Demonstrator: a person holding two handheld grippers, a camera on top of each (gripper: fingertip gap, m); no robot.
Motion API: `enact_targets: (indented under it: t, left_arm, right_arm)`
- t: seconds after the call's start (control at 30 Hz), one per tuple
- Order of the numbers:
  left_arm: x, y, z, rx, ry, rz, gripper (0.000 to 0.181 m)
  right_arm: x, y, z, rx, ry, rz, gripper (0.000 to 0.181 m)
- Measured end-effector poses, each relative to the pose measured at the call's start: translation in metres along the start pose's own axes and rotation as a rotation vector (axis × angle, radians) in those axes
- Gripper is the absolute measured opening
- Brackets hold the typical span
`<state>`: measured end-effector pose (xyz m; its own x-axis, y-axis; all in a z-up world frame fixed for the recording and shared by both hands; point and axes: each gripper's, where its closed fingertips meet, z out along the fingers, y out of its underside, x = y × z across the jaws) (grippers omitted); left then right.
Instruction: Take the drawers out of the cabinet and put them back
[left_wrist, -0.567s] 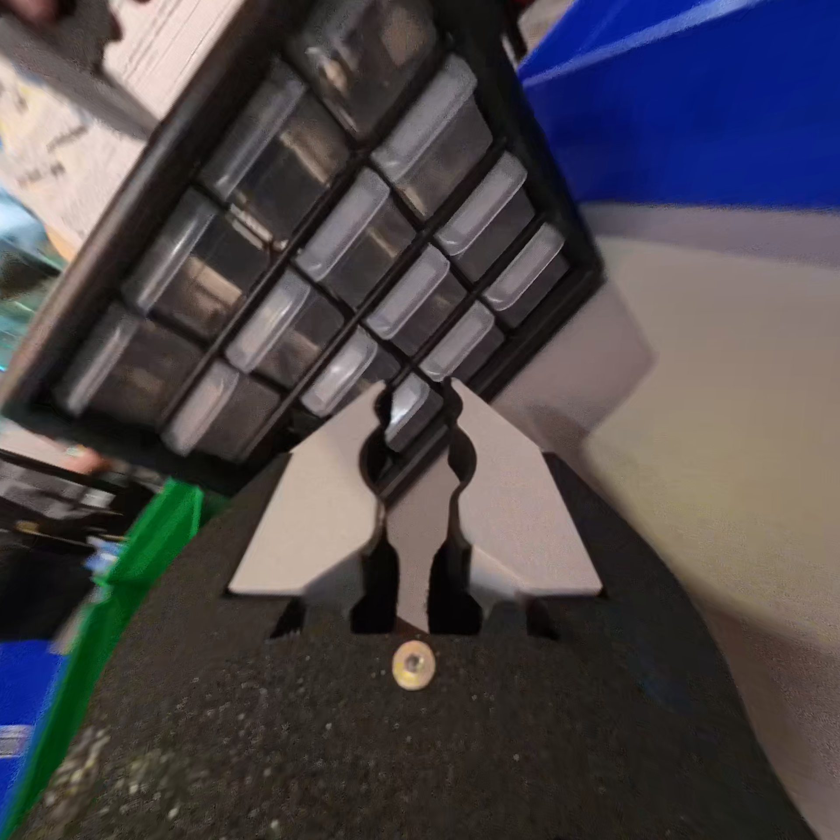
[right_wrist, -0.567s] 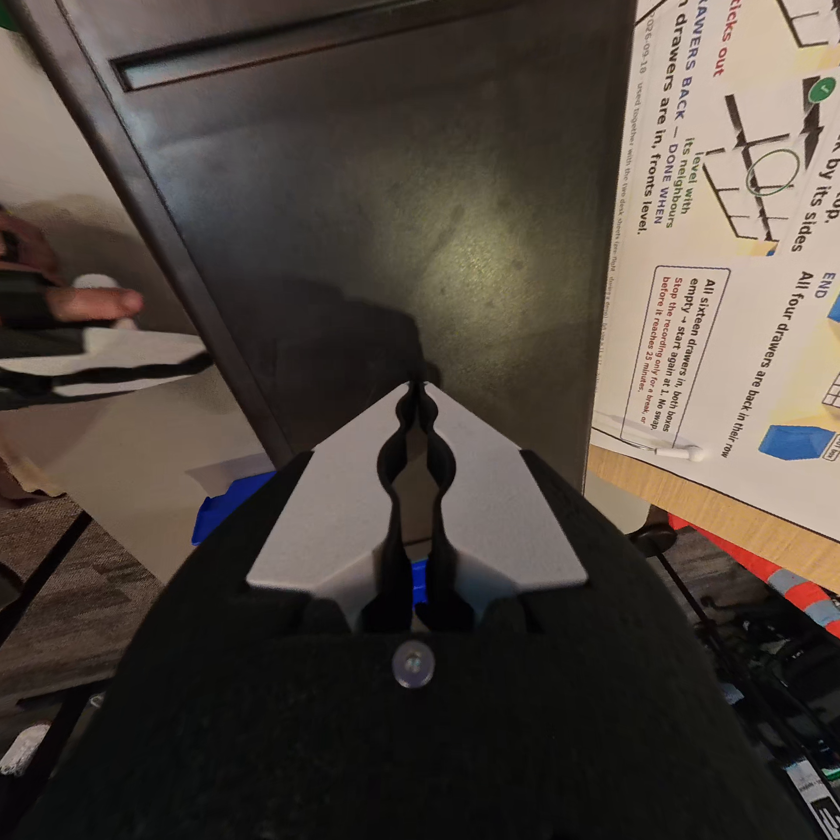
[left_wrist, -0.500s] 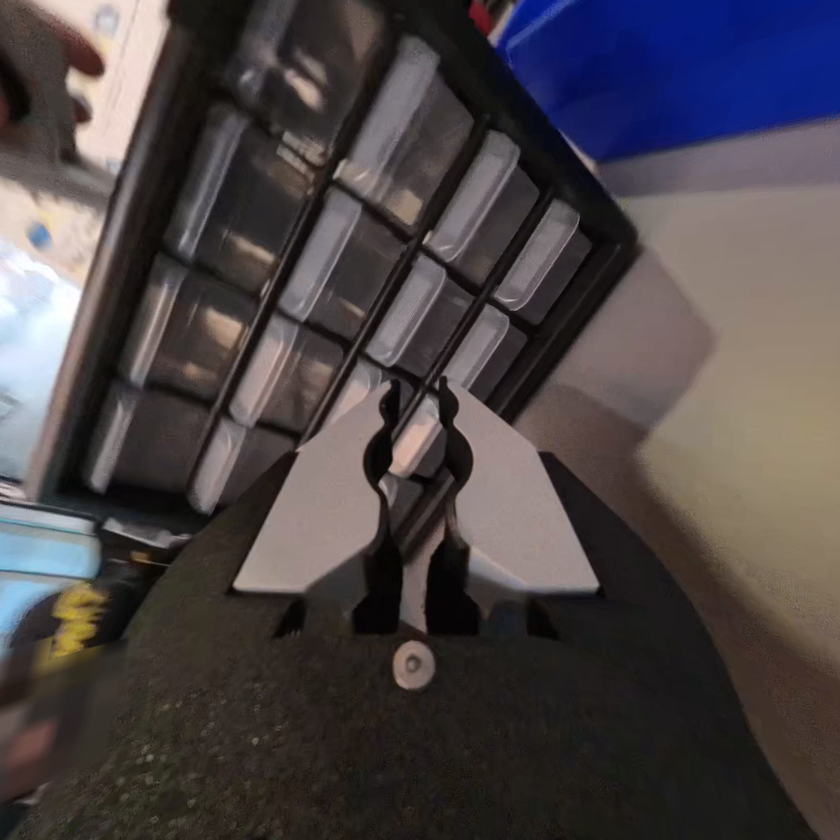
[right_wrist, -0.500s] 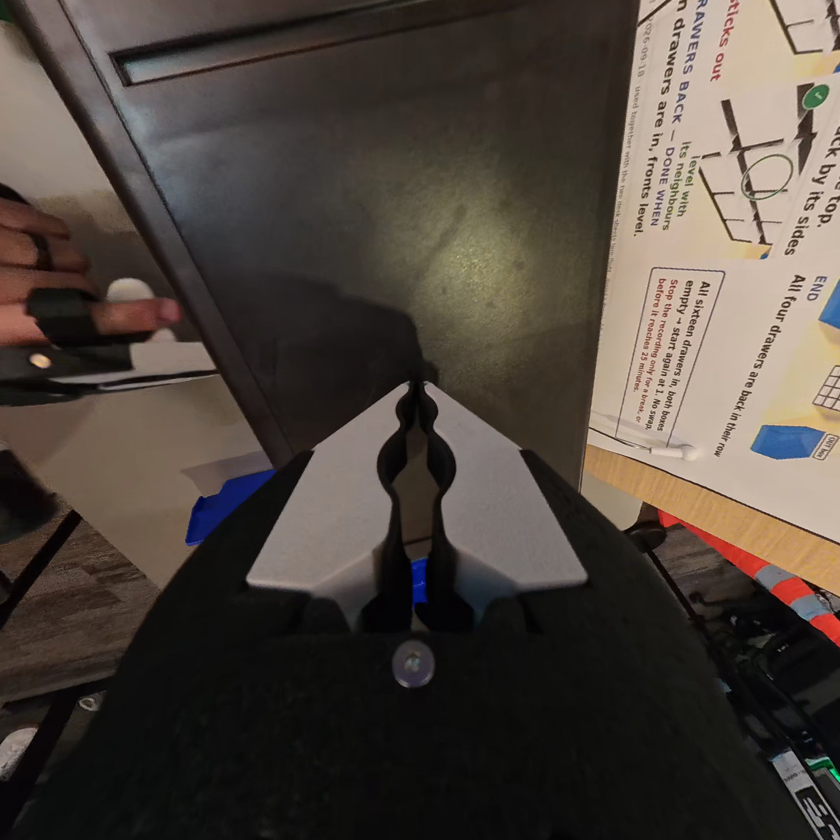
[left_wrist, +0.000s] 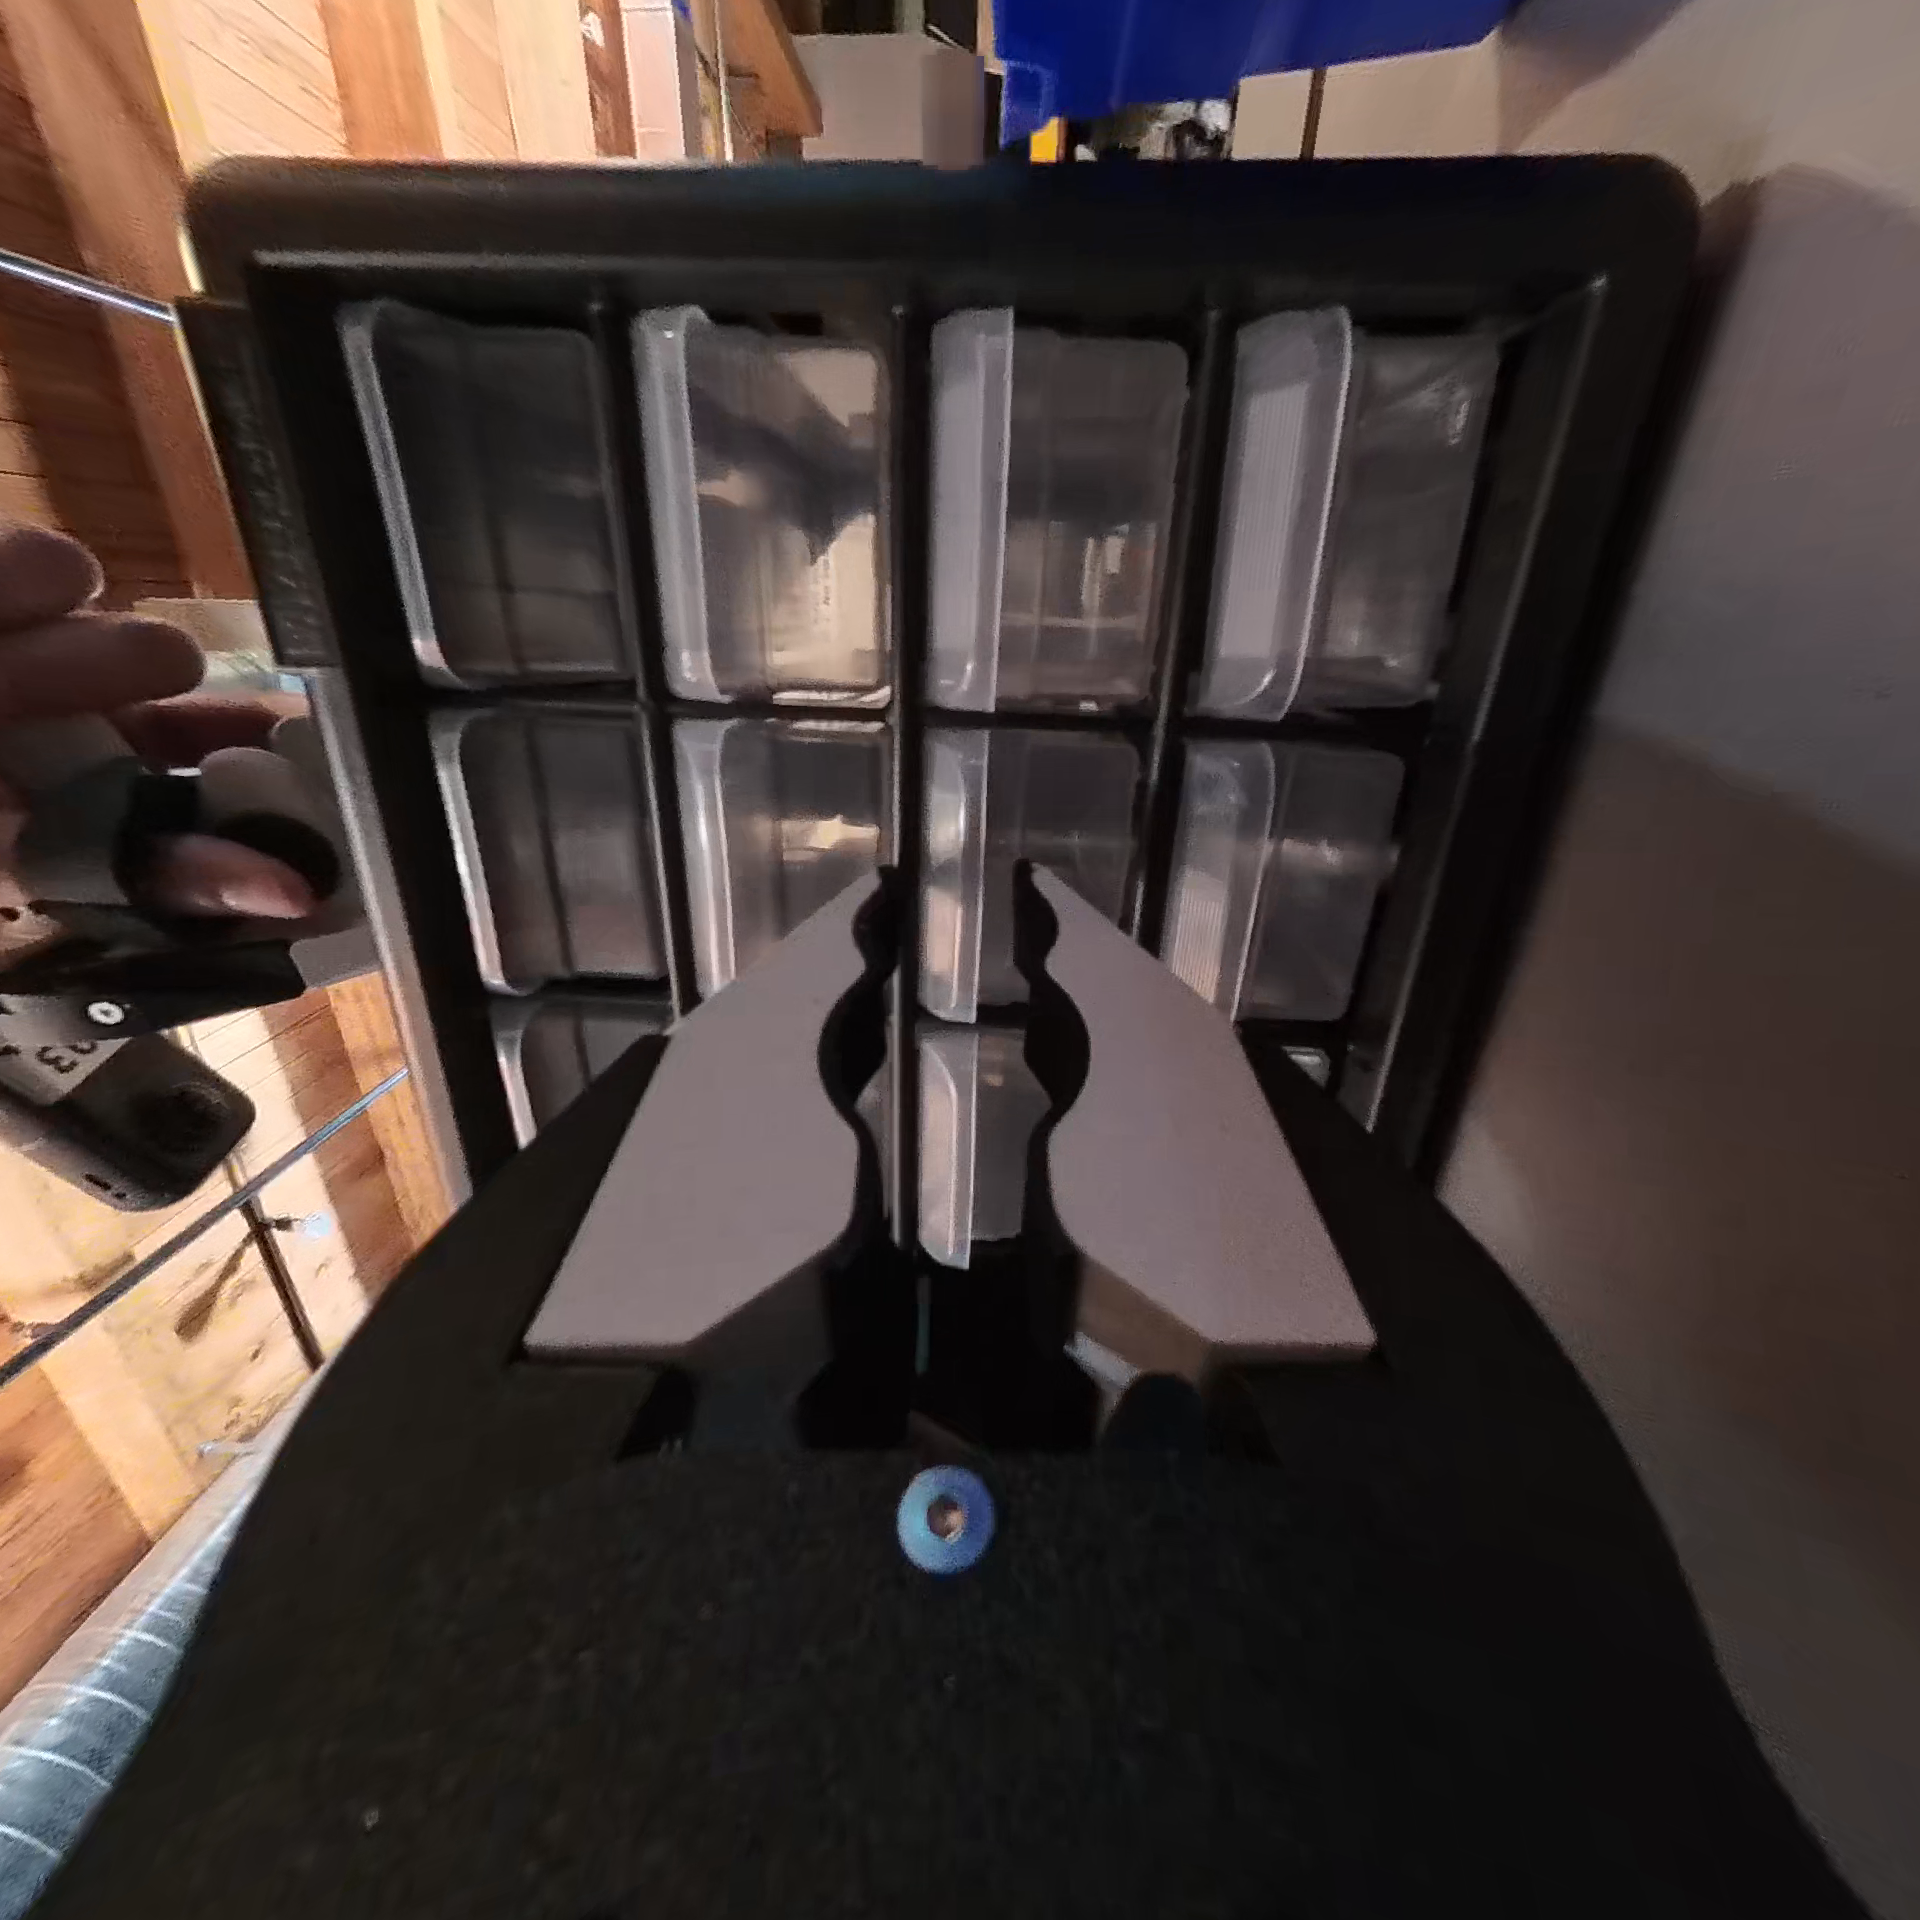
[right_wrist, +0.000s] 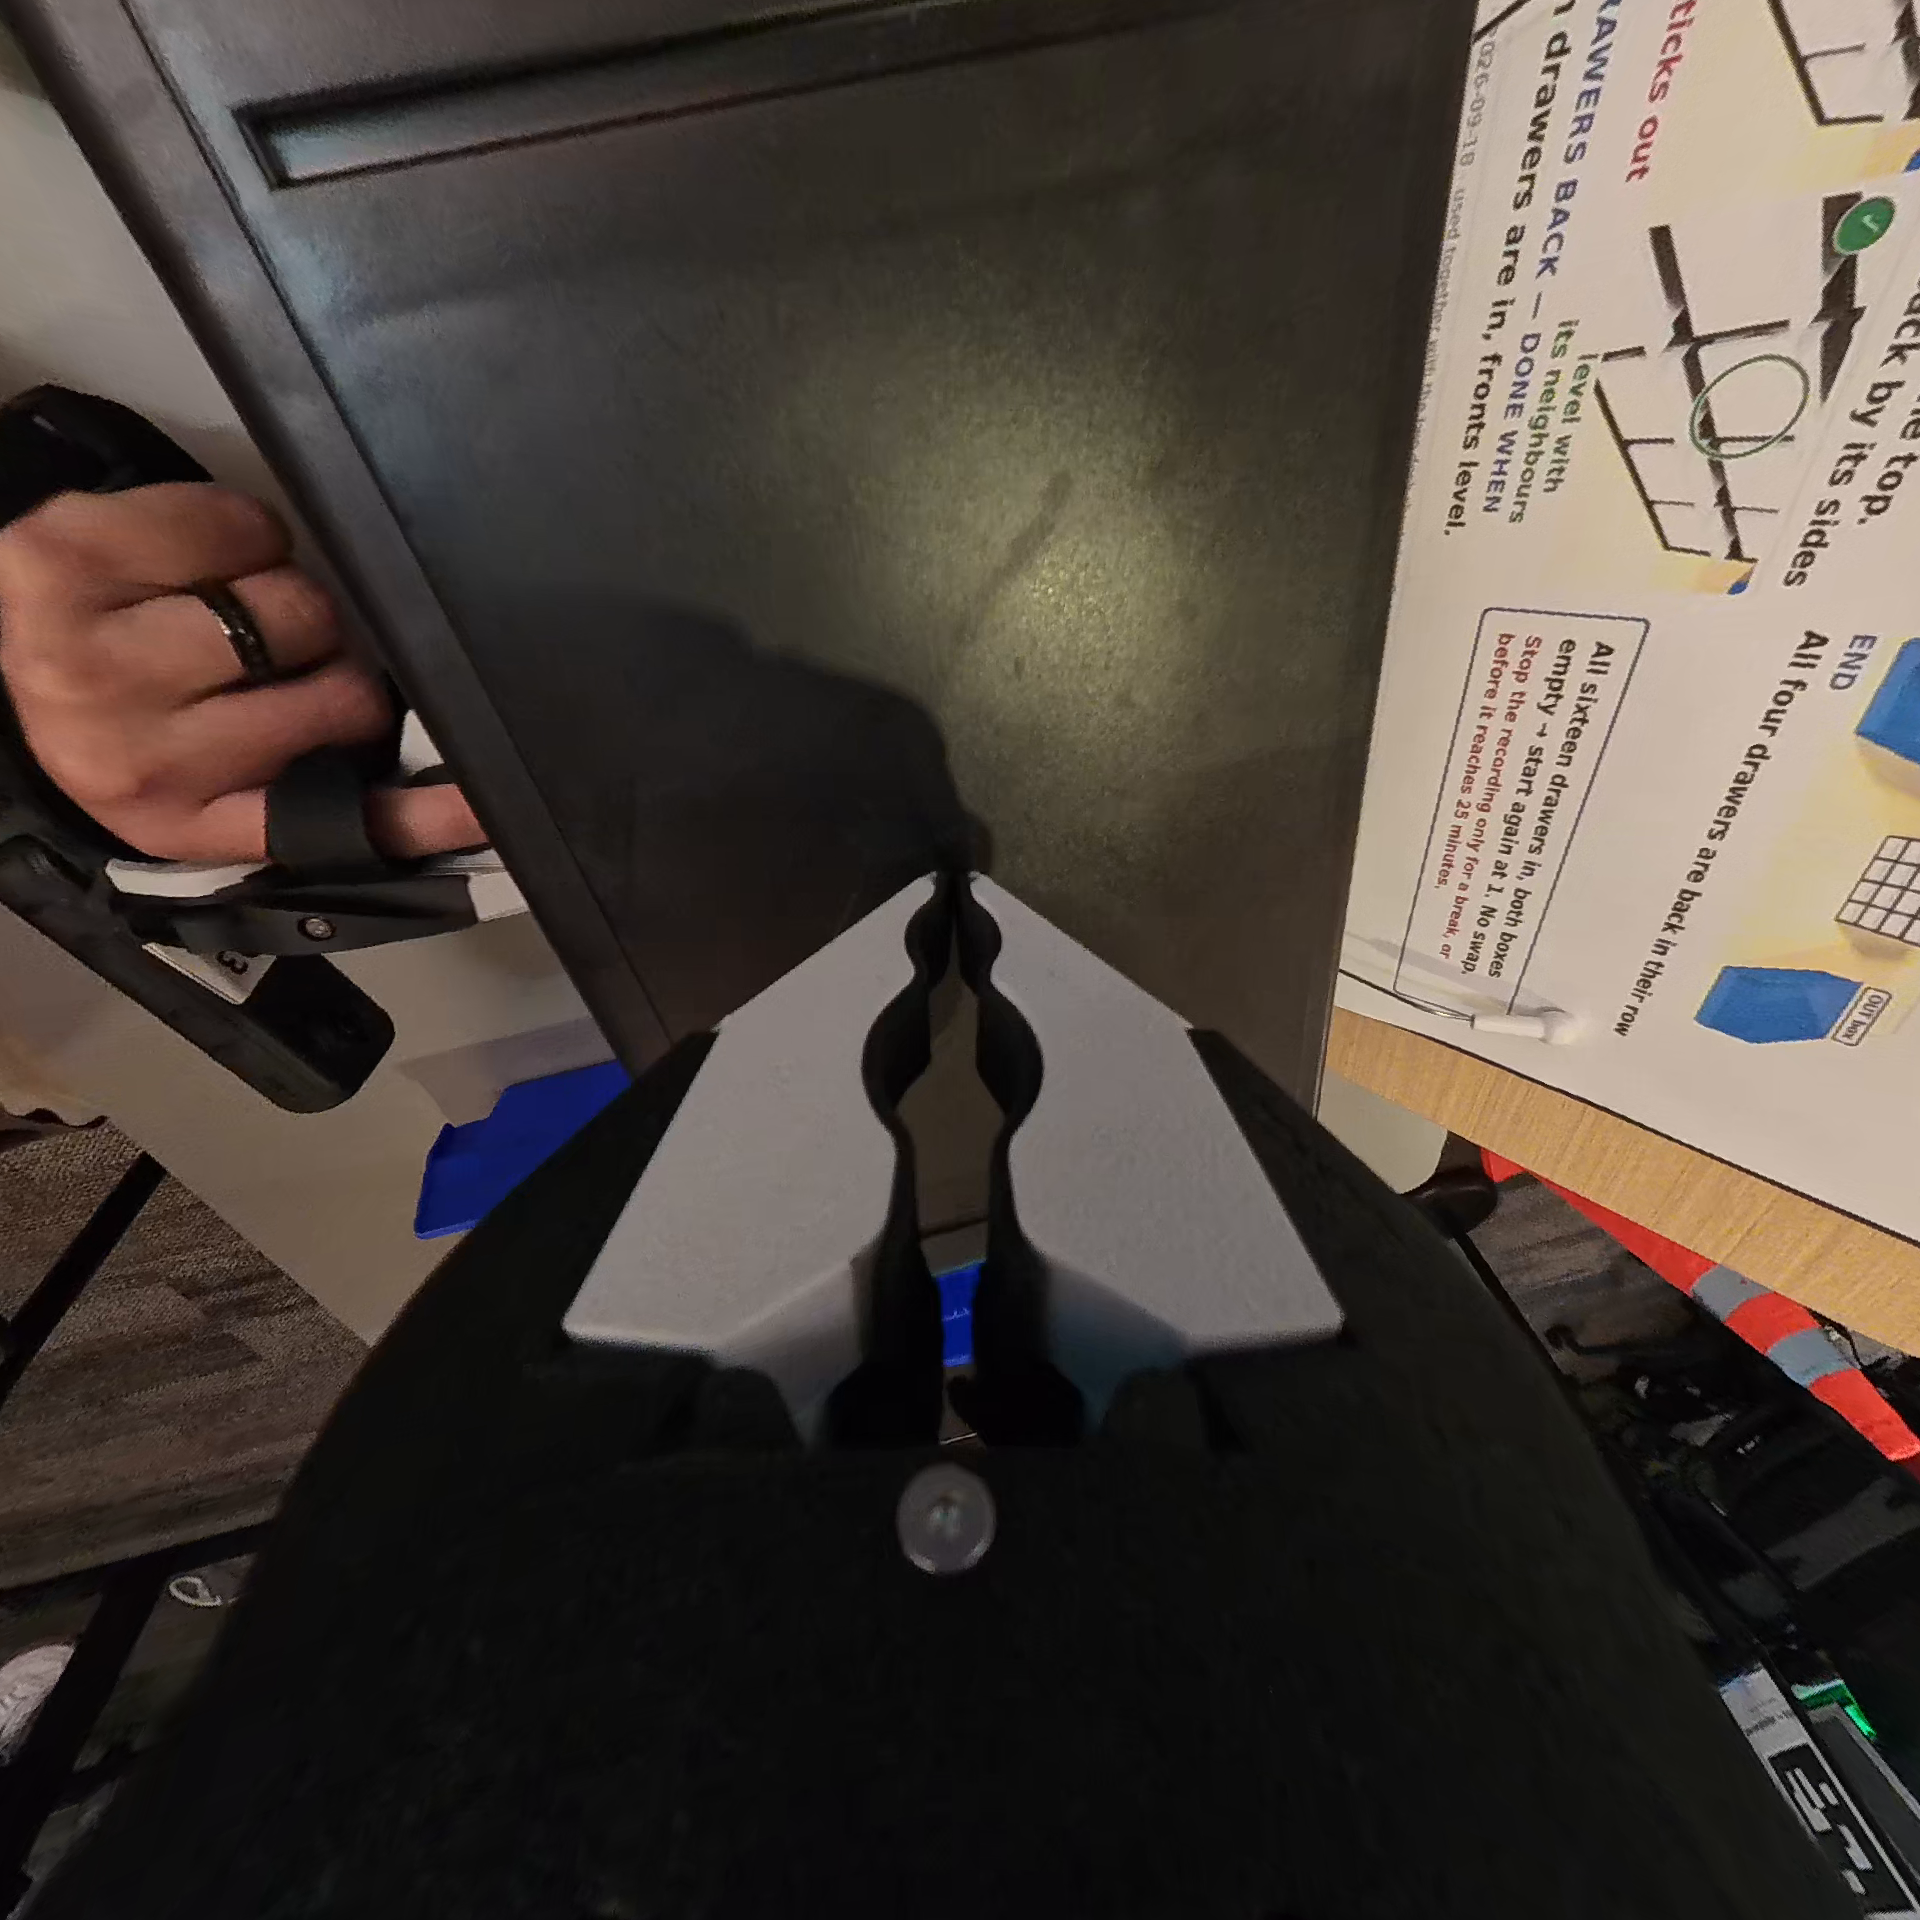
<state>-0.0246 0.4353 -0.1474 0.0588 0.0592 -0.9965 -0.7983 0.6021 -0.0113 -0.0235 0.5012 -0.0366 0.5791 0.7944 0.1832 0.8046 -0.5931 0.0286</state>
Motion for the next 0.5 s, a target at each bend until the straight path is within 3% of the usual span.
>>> enact_targets:
  t: [0.27,0.5]
  left_arm:
    - [-0.001,-0.001,-0.006,0.024,-0.042,0.099,0.007]
    - [-0.004,-0.011,-0.042,0.094,-0.042,0.11,0.006]
  right_arm:
    - [0.0,0.0,0.0,-0.015,0.008,-0.002,0.0]
    - [0.0,0.0,0.0,0.003,0.014,0.014,0.0]
